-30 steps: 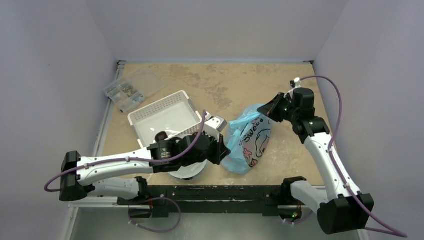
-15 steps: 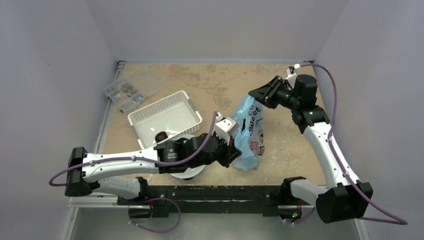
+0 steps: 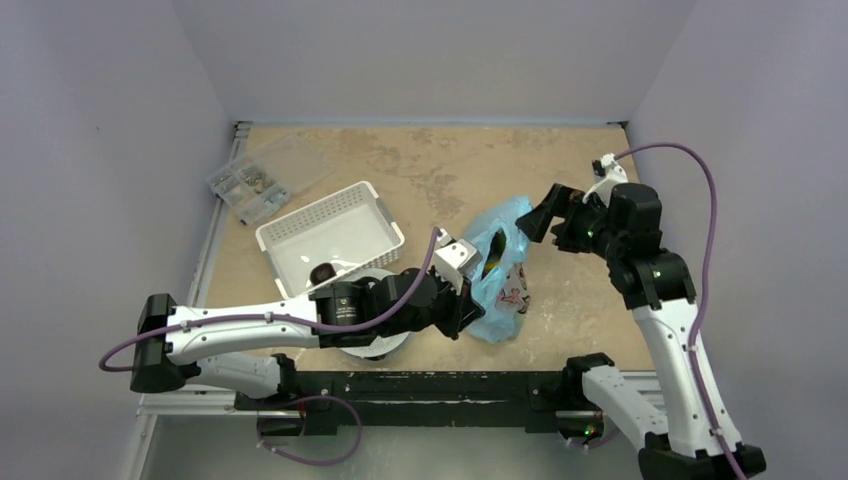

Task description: Take the fake fruits out of the plastic bag

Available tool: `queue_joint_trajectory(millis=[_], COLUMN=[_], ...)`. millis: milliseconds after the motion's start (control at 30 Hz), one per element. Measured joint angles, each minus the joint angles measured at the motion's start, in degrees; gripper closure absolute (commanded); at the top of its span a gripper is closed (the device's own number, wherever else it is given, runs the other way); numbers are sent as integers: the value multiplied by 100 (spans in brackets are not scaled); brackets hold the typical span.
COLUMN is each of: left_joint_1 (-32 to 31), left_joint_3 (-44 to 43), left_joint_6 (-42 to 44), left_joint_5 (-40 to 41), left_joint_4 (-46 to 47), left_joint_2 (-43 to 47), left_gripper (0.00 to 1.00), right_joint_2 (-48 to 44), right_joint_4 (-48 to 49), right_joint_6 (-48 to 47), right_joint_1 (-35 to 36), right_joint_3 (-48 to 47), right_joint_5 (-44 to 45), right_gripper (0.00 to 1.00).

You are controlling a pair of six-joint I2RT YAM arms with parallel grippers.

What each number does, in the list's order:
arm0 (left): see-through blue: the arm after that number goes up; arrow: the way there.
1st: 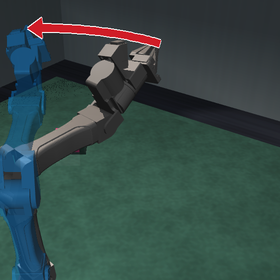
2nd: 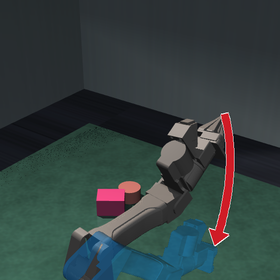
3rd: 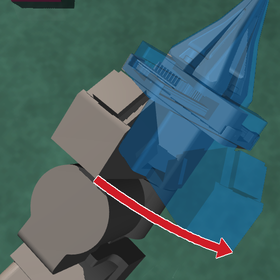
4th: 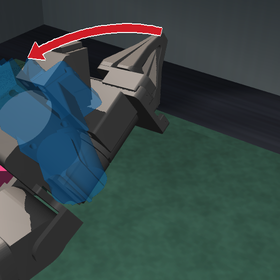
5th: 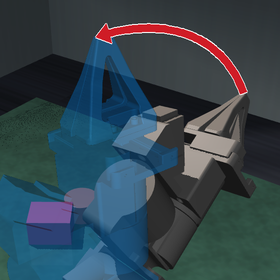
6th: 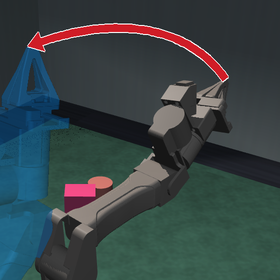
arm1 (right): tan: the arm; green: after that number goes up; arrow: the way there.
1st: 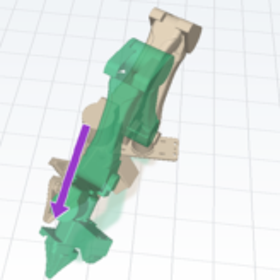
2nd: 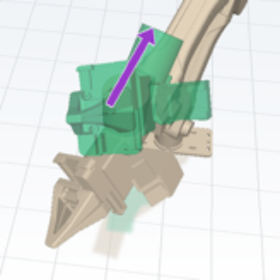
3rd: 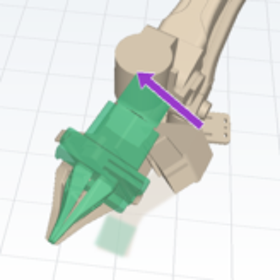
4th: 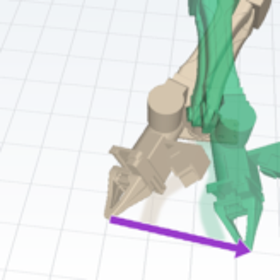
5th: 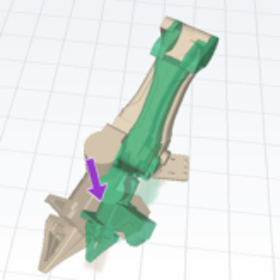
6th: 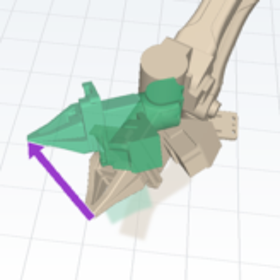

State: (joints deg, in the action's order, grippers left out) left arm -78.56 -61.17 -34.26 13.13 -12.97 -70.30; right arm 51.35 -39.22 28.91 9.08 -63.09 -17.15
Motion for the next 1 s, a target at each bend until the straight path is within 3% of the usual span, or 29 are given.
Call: queue_joint_trajectory(millis=[100, 433, 700, 800, 1000], left_joint_1=[0, -2, -28, -31, -31], left_joint_3=[-9, -173, -39, 0, 4], left_joint_6=[44, 50, -63, -63, -42], left_joint_5=[-79, -247, -214, -149, -92], left_joint_4=[2, 7, 15, -7, 4], left_joint_2=[-63, -321, -225, -144, -59], left_gripper=[100, 100, 100, 100, 100], right_joint_2=[-317, -525, -551, -647, -717], right_joint_4=[-525, -1423, -2087, -2159, -2162], right_joint_6=[-280, -337, -321, -326, -507], right_joint_1=[0, 68, 155, 181, 195], right_joint_3=[-85, -120, -1084, -1093, -170], right_joint_5=[387, 1139, 3283, 3217, 1561], right_gripper=[1, 1, 1, 2, 2])
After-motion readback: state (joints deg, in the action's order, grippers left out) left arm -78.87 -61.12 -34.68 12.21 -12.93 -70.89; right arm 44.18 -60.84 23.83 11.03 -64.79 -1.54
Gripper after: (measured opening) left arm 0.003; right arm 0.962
